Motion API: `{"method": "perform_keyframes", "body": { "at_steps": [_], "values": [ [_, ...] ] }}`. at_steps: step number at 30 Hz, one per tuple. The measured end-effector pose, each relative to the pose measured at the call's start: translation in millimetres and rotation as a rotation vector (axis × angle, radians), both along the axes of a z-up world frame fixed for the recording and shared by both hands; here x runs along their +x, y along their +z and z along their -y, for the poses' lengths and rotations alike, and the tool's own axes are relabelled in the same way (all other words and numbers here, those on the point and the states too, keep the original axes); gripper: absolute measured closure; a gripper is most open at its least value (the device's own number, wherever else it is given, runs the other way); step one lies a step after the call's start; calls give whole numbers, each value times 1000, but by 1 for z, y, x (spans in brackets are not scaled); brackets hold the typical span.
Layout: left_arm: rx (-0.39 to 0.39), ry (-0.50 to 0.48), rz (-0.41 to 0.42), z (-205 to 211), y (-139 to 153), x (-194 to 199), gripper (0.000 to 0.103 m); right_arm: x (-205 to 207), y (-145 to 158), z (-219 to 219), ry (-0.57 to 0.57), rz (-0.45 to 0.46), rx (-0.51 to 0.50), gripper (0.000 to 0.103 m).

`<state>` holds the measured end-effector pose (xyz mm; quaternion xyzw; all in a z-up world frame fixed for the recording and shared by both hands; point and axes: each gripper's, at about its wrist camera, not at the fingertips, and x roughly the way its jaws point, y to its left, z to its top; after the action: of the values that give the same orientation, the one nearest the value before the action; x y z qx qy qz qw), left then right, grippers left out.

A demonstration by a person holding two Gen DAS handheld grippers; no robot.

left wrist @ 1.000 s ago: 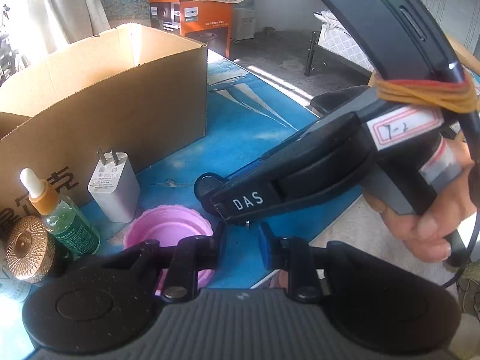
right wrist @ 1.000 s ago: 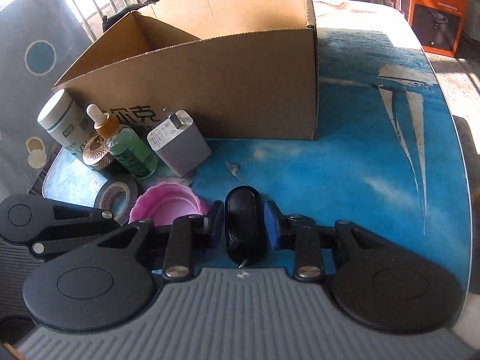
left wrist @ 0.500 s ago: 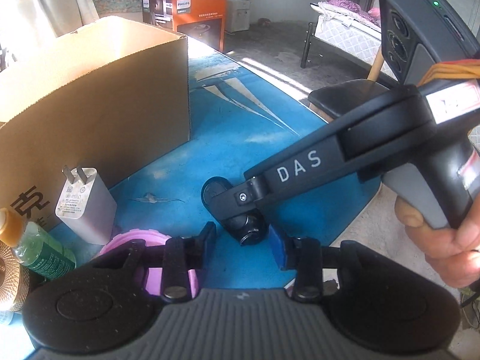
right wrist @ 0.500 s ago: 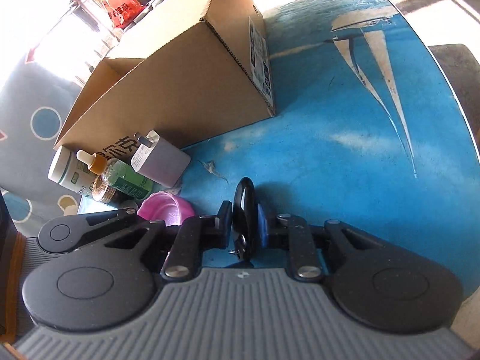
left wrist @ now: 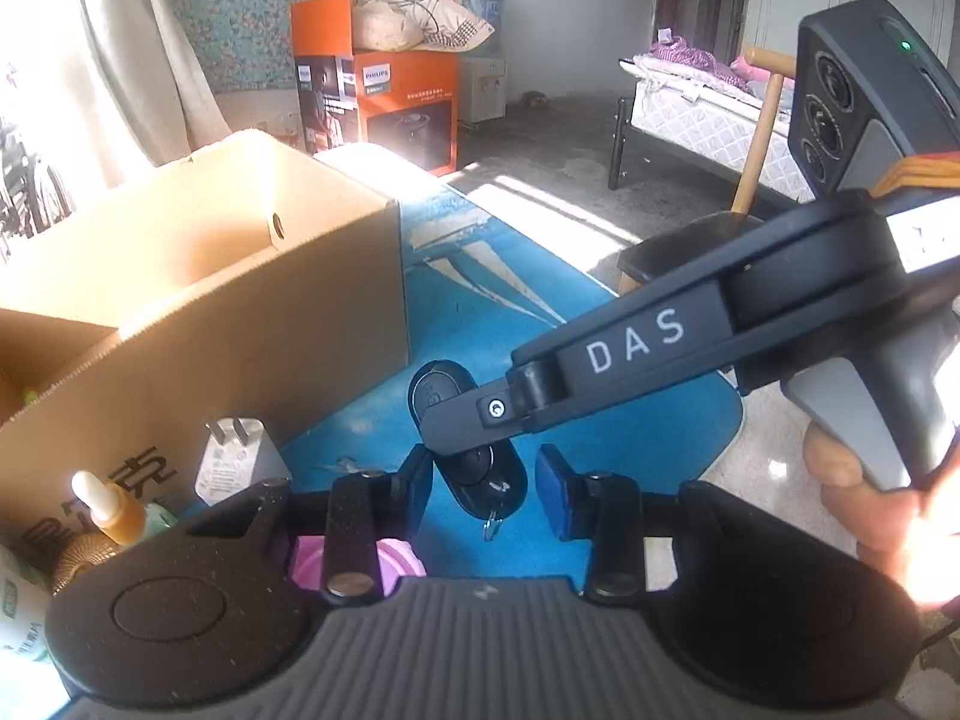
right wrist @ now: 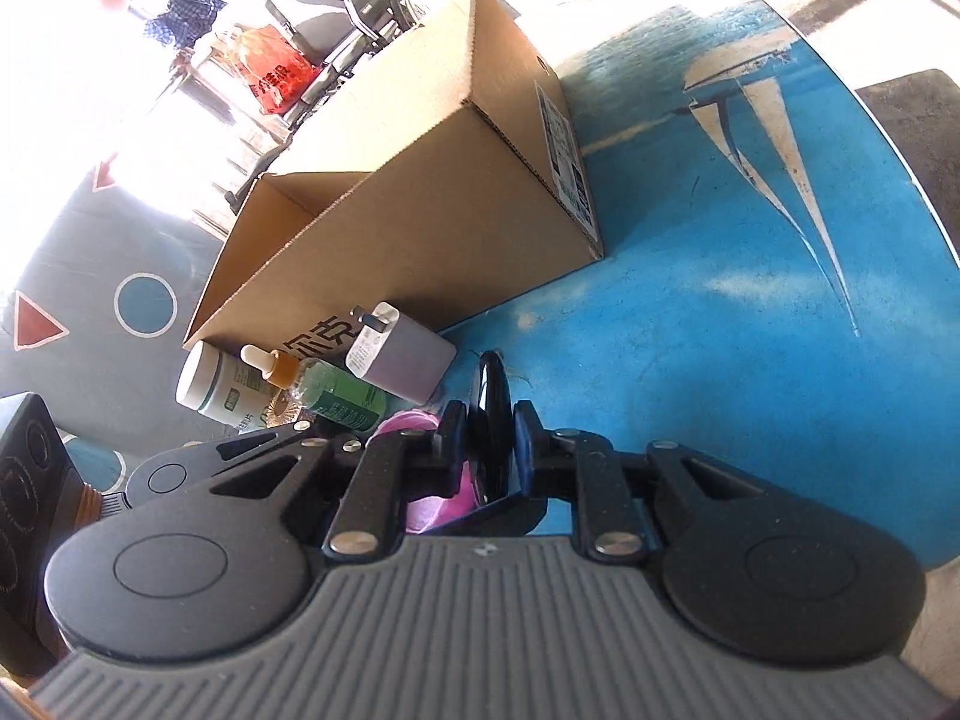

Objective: Organize rigid objects
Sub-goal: 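Grasp the black key fob on the table with the right tool, then lower the black key fob into the box and release it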

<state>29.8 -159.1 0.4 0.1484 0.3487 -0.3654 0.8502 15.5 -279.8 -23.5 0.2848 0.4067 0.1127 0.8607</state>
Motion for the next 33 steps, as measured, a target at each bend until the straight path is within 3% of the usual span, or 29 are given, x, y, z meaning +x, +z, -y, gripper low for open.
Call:
{"method": "perform_keyframes", "body": {
  "at_steps": [6,10,14,17,20,26,33],
  "values": [
    [-69,116,154,-45,70,9,63,21,78,-39,114,214,-64,88],
    [-84,231,150,-81,92,40,63,71,103,-74,226,261,-48,88],
    [-58,338,37,-114,87,92,63,145,96,-106,323,140,25,88],
    [-15,382,-27,-128,69,126,63,200,70,-128,356,-14,95,88],
    [53,422,-31,-138,55,146,61,239,37,-147,366,-163,129,88],
    [79,439,-54,-164,46,155,56,271,-12,-175,371,-347,118,88],
    [66,448,-40,-166,50,154,53,283,-31,-194,375,-438,64,83]
  ]
}}
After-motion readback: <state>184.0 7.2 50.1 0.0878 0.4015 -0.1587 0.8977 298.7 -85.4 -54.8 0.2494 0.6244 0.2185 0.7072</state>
